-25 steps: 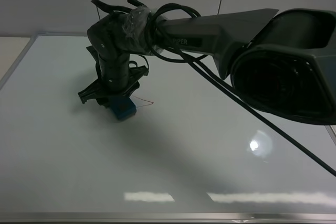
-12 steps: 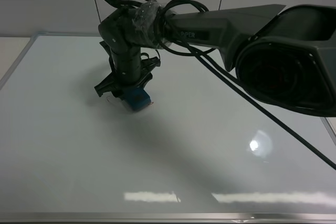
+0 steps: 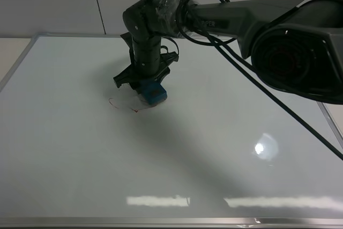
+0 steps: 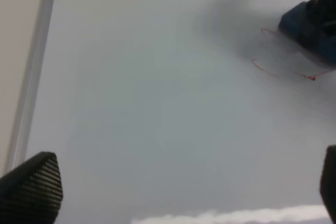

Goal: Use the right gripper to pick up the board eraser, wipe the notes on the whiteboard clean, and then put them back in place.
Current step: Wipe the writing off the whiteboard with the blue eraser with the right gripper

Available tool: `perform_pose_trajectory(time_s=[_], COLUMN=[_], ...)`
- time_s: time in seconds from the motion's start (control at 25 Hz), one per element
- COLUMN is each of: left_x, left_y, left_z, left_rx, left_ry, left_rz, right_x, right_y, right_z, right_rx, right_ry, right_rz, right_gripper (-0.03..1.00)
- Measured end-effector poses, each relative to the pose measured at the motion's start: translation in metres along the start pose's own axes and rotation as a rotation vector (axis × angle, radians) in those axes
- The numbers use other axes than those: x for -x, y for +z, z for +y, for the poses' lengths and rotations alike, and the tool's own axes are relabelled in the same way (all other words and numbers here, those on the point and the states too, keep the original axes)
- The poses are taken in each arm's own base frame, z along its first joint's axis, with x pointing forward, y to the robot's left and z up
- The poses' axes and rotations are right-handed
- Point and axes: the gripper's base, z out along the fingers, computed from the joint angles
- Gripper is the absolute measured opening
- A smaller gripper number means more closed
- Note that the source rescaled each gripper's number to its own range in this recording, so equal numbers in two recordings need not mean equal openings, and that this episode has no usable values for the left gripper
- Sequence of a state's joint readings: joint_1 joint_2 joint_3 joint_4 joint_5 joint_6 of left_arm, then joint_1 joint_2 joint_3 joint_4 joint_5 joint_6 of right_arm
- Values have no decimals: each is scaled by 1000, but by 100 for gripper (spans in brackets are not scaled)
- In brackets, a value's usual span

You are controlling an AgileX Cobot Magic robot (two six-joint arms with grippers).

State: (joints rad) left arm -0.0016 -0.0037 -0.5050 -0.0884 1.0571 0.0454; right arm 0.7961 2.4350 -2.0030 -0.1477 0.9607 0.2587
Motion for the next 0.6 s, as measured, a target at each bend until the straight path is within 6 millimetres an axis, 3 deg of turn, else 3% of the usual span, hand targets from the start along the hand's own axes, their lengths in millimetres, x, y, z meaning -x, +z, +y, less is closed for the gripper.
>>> perform_pose_trajectory(time_s=[0.28, 0.6], left_x=[0, 0], left_y=[0, 0], left_z=[0, 0], left_rx=[0, 0], left_ry=[0, 0], left_rz=[0, 0], right_x=[0, -9], right_y=[-1, 0], right_z=[12, 65], right_rx=[17, 71], right_ry=[-33, -127], right_rz=[-26, -58], right_gripper=[2, 2])
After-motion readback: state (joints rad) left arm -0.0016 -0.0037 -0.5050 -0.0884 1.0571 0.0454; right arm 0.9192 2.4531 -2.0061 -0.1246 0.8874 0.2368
